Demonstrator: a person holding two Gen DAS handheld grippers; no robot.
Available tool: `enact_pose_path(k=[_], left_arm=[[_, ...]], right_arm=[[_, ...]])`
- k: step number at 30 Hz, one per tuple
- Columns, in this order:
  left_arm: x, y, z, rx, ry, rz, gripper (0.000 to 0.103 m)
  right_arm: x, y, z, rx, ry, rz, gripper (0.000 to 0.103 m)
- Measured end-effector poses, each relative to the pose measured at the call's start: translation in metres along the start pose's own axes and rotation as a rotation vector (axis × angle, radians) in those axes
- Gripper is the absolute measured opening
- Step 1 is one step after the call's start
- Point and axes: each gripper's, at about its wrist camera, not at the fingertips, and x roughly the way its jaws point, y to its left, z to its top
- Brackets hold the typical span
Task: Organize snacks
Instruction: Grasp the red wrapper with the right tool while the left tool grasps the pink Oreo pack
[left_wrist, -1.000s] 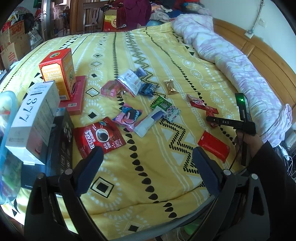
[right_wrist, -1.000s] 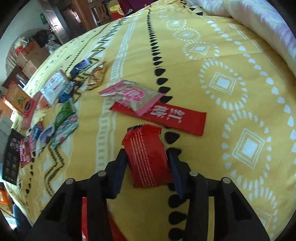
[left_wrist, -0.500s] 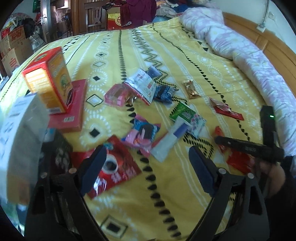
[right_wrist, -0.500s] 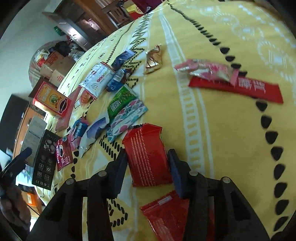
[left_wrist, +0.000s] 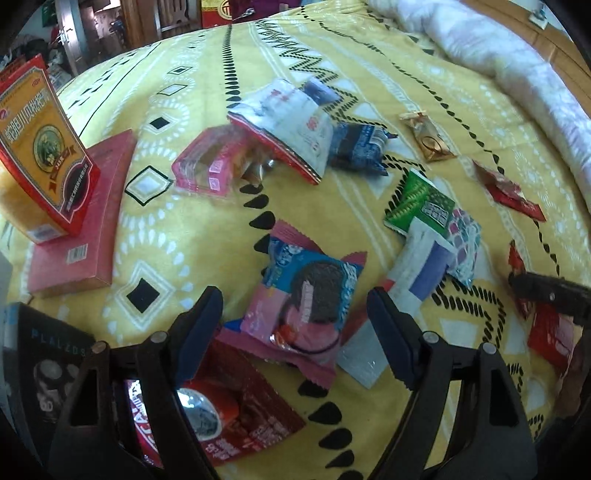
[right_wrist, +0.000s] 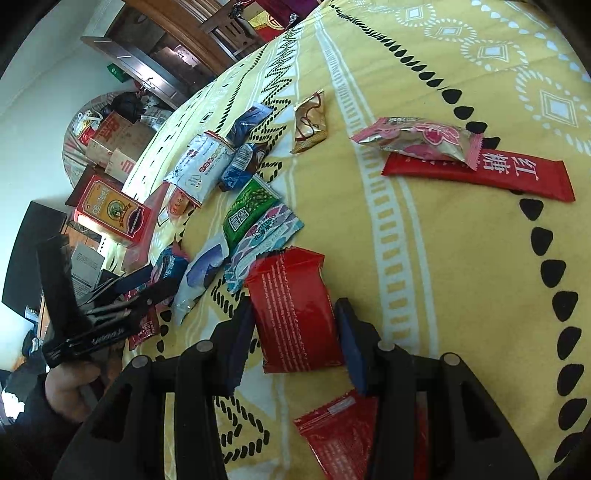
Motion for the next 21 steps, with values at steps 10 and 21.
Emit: enact_pose_path(k=[10, 21], left_arm=[[0.01, -0.009, -0.016, 0.07, -0.036, 0.05, 0.055], [0.011, -0.01, -0.017, 0.075, -0.045, 0.063, 0.055]], right_arm=[[0.004, 0.007, 0.001, -0.031, 0.007, -0.021, 0.049], [0.006, 0.008, 0.001, -0.034, 0.009, -0.026, 0.049]])
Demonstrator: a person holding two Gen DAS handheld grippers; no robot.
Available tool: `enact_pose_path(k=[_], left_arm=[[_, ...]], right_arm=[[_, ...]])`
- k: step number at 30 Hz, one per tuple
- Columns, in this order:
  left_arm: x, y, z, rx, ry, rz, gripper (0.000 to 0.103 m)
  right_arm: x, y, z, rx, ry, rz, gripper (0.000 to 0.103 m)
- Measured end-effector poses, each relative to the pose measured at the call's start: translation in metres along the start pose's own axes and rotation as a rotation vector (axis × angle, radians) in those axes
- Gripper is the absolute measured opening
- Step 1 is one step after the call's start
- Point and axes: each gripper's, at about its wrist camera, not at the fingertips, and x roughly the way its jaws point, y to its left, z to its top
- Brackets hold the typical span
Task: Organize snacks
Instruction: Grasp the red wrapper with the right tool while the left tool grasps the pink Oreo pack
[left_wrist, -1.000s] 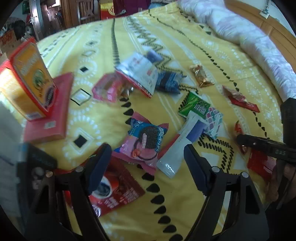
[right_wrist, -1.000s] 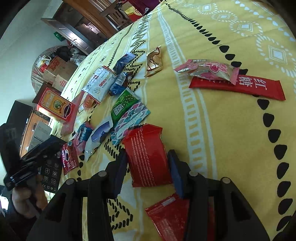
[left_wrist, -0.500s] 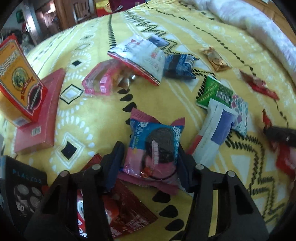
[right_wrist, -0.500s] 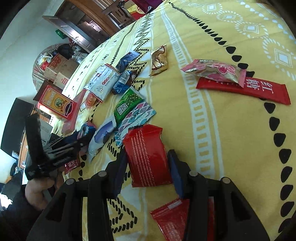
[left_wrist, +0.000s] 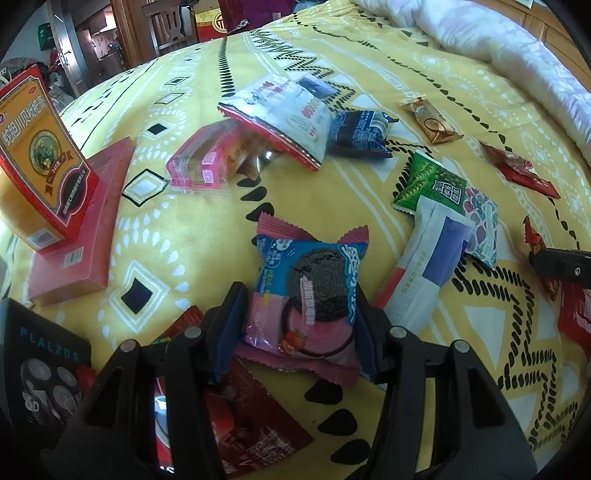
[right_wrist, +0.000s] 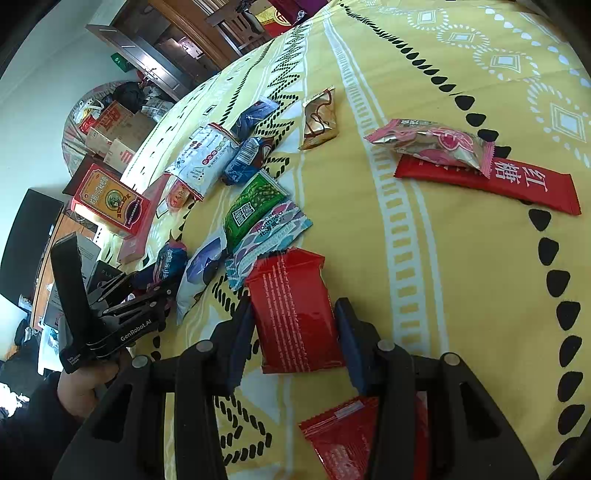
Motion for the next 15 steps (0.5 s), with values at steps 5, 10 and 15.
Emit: enact_pose_path(k=[5, 10, 15], left_arm=[[-0.0001, -0.0002, -0.0003, -0.003, -0.004, 0.0, 0.055], [-0.0002, -0.0003, -0.0008, -0.002, -0.004, -0.001, 0.055], [0.0001, 0.0003, -0.0005, -0.002, -0.003, 0.0, 0.055]], right_arm=[[-0.0001, 0.0002, 0.0001, -0.001, 0.0, 0.0, 0.049], [0.0004, 0.0009, -0.0001, -0.002, 0.001, -0.001, 0.049], [0.0003, 0.0008, -0.0001, -0.002, 0.001, -0.001, 0.049]])
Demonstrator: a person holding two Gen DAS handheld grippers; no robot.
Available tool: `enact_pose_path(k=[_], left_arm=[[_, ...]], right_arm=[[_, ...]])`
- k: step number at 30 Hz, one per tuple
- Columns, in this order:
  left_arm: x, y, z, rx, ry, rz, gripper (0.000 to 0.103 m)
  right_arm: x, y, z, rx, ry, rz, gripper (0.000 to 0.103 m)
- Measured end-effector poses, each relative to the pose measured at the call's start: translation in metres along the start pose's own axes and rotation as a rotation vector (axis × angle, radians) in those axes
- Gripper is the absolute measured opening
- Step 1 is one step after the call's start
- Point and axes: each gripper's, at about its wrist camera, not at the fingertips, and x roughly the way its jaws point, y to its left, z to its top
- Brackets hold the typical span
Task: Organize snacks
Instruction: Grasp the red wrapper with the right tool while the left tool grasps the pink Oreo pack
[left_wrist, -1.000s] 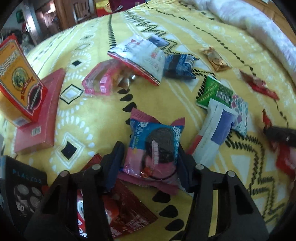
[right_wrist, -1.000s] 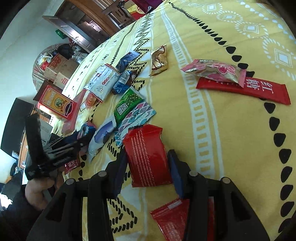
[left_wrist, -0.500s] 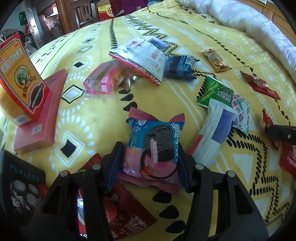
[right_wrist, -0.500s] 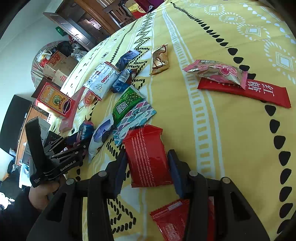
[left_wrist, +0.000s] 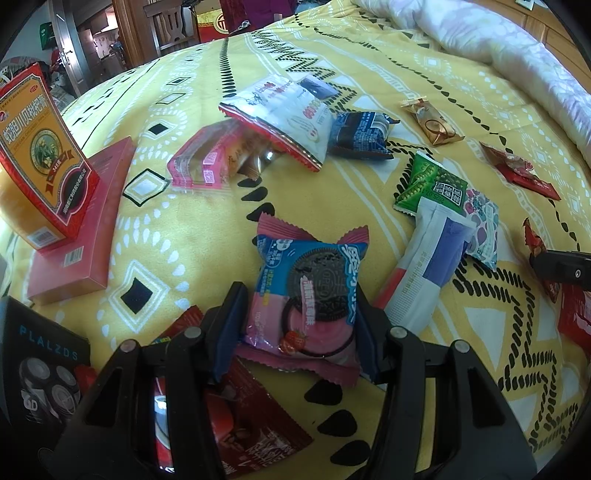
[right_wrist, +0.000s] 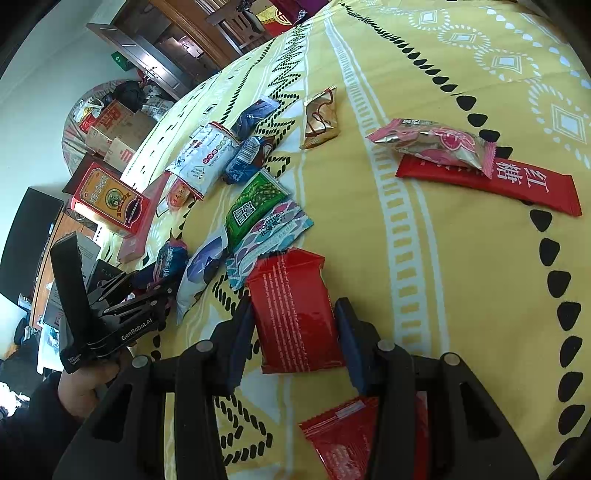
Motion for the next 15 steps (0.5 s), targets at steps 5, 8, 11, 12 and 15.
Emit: enact_pose_path(k=[5, 8, 11, 12, 15], left_arm=[[-0.0012, -0.0002, -0.0009, 0.006, 0.004, 0.005, 0.054], [-0.003, -0.0001, -0.0027, 0.014, 0.004, 0.006, 0.054], [-0.0021, 0.0, -0.0035, 0.012, -0.007, 0.009, 0.056], [-0.002, -0.0002, -0.0043, 0.009, -0.015, 0.014, 0.058], [0.0034, 0.0006, -0.004, -0.013, -0.009, 0.064, 0.101]], right_arm=[[0.0006, -0.0001, -0.0006, -0.001, -0.002, -0.001, 0.049], [0.0027, 0.0006, -0.0016, -0.004, 0.001, -0.007, 0.049], [0.0032, 0.0009, -0.0014, -0.007, 0.005, -0.008, 0.05], [0.0038, 0.0009, -0.0012, -0.007, 0.008, -0.008, 0.05], [0.0036, 0.0007, -0.0018, 0.0, 0.006, -0.006, 0.054]])
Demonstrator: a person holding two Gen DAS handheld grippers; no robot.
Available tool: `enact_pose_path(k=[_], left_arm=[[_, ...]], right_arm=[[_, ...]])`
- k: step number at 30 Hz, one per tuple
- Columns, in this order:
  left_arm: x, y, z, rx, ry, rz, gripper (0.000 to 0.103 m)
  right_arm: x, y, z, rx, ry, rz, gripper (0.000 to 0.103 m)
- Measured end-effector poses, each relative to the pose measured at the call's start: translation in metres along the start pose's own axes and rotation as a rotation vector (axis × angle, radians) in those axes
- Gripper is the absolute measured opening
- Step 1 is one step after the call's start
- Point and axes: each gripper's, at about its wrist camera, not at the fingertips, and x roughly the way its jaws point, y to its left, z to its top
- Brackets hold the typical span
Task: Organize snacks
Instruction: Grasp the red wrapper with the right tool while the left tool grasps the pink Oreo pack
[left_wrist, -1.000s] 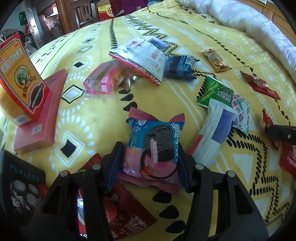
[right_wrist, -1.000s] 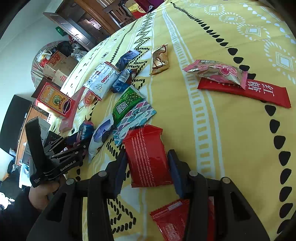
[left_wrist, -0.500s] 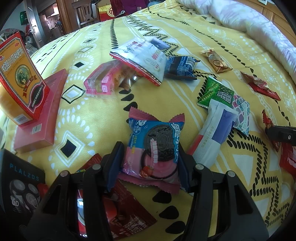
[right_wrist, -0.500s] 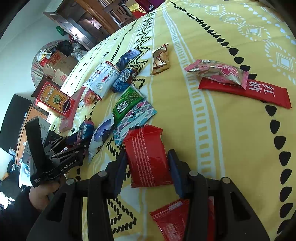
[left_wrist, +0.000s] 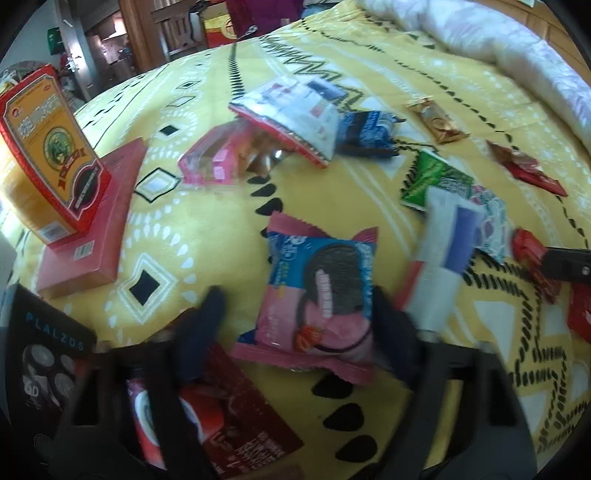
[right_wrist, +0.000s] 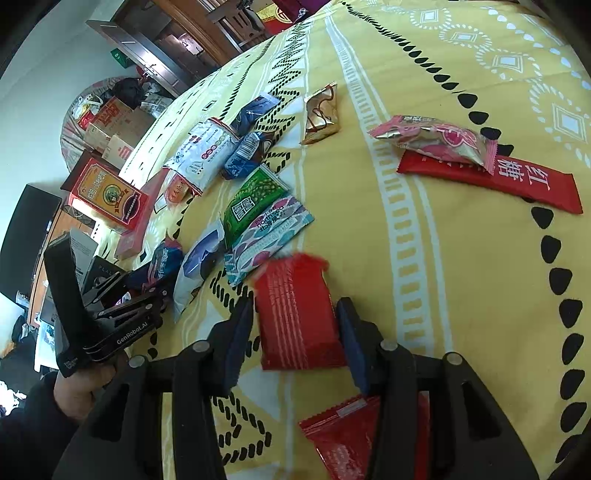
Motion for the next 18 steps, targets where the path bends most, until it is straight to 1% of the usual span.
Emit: enact_pose_path(k=[1, 2, 9, 11, 13, 18], left_arm=[[0.004, 0.001, 0.002, -0.013, 0.018, 0.015, 0.103], [0.008, 0.002, 0.003, -0.02, 0.025, 0.012, 0.103], [0.021, 0.002, 0.007, -0.037, 0.01, 0.015, 0.103], [0.025, 0.002, 0.008, -0.033, 0.01, 0.018, 0.103], [0.028, 0.003, 0.008, -0.033, 0.009, 0.013, 0.103], [0.025, 0.008, 0.011, -0.032, 0.001, 0.009, 0.103]], right_arm=[[0.0, 0.0, 0.0, -0.001, -0.001, 0.003, 0.057], [0.0, 0.002, 0.0, -0.005, -0.001, 0.003, 0.059], [0.0, 0.002, 0.0, -0.007, 0.001, 0.002, 0.06], [0.0, 0.002, 0.0, -0.006, 0.002, 0.007, 0.062], [0.001, 0.002, 0.0, -0.009, 0.003, 0.005, 0.062], [0.001, 0.003, 0.0, -0.011, 0.003, 0.008, 0.065]])
